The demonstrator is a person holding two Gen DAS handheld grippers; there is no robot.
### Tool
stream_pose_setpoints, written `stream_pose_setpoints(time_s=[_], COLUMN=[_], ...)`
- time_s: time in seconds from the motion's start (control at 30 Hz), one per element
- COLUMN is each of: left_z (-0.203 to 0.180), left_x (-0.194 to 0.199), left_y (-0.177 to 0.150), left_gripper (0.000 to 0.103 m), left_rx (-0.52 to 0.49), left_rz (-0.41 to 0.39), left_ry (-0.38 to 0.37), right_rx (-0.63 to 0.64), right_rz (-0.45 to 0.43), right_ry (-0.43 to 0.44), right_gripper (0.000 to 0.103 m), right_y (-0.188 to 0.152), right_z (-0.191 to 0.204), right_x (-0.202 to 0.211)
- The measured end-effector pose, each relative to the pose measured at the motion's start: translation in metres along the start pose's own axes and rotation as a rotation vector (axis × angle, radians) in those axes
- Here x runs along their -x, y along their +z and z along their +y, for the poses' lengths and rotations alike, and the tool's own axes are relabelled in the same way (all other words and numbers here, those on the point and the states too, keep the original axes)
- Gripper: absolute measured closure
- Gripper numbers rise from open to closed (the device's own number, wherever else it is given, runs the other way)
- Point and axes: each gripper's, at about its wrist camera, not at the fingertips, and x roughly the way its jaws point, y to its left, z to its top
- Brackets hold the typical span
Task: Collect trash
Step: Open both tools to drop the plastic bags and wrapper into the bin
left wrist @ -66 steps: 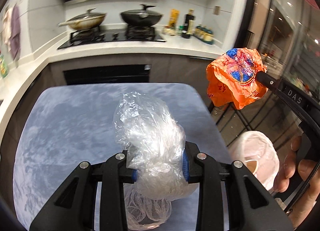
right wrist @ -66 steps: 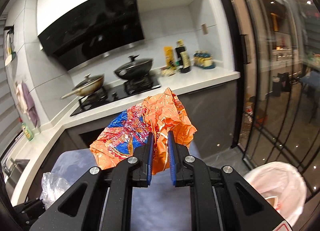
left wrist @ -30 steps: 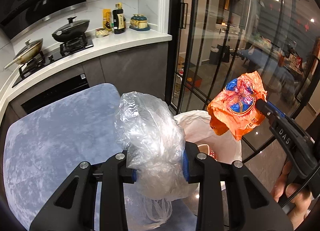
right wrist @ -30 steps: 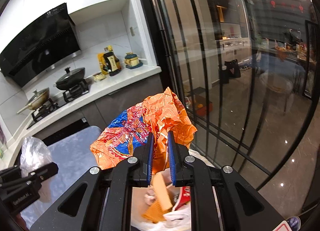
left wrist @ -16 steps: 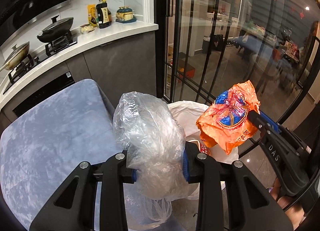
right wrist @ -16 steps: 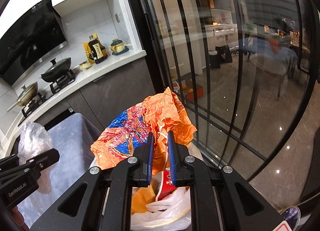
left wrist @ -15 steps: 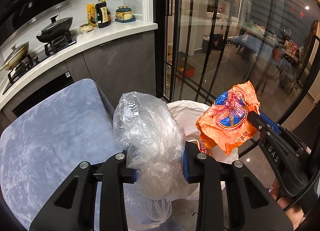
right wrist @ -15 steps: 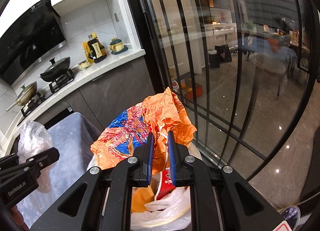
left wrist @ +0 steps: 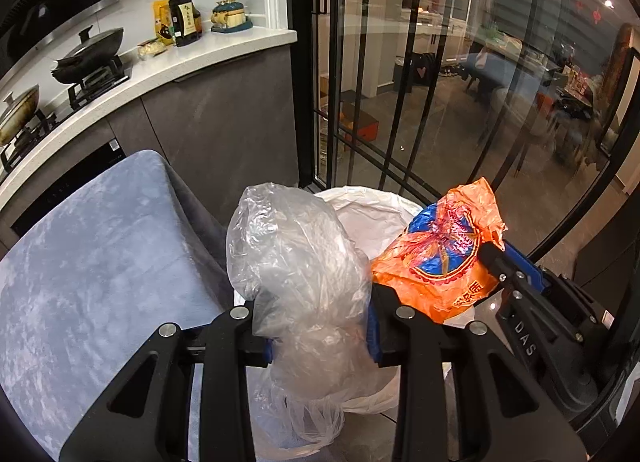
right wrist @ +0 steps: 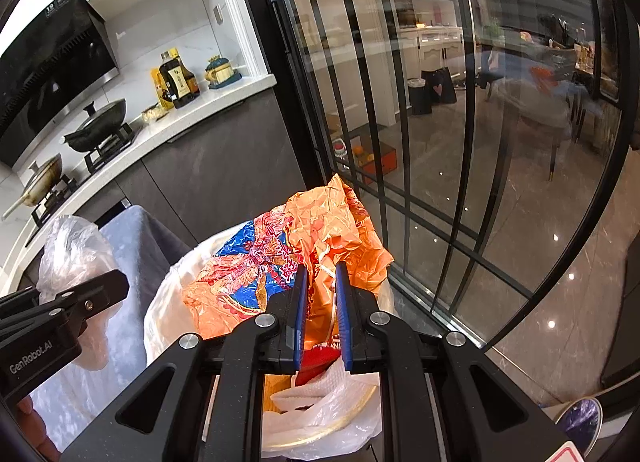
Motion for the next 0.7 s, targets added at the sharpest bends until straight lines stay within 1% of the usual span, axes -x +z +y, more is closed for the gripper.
stream_pose_setpoints(time_s=[0.13, 0.17, 0.2, 0.27, 0.3, 0.33, 0.37, 0.4, 0.43, 0.57, 0.63, 0.7], left_z=[0.002, 0.002, 0.004, 0.008, 0.009, 0.013, 0.013, 0.015, 0.017, 0.024, 0.028, 0.031], left_x=[-0.008, -0.008, -0.009, -0.01, -0.011, -0.009, -0.008, -0.007, -0.005, 0.001, 0.005, 0.01], left_y=[-0.001, -0.002, -0.002, -0.002, -0.002, -0.002, -0.002, -0.003, -0.003, -0.001, -0.001, -0.002], left_gripper=[0.069, 0.069, 0.067, 0.059, 0.054, 0.049, 0.045, 0.039, 0.035, 0.034, 0.03, 0.028], left_rx=[0.008, 0.013, 0.018, 0.032, 0.038, 0.048, 0.056, 0.066, 0.078, 0.092, 0.094, 0.097], left_rz=[0.017, 0.019, 0.02, 0.017, 0.015, 0.008, 0.004, 0.0, -0.007, -0.019, -0.032, -0.045], left_ry=[-0.014, -0.014, -0.011, -0.013, -0.014, -0.015, -0.015, -0.013, -0.01, -0.01, -0.002, 0.004], right_rx=[-0.007, -0.006, -0.006, -0.005, -0.003, -0.001, 0.001, 0.003, 0.005, 0.012, 0.021, 0.028], right_rz=[0.018, 0.02, 0.021, 0.024, 0.023, 0.02, 0.016, 0.009, 0.006, -0.008, -0.016, -0.026], right_ry=[-0.002, -0.003, -0.005, -0.005, -0.007, -0.01, -0.011, -0.01, -0.009, 0.002, 0.008, 0.013], right_gripper=[0.088, 0.086, 0.085, 0.083, 0.077, 0.074, 0.071, 0.07, 0.07, 0.068, 0.065, 0.062], right_y=[-0.003, -0.003, -0.004, -0.004, -0.003, -0.003, -0.003, -0.002, -0.002, 0.0, 0.001, 0.002], right_z=[0.003, 0.003, 0.004, 0.005, 0.007, 0.008, 0.009, 0.01, 0.011, 0.015, 0.017, 0.02], right_x=[-0.009, -0.011, -0.012, -0.013, -0.014, -0.013, -0.013, -0.012, -0.011, -0.006, -0.002, 0.003])
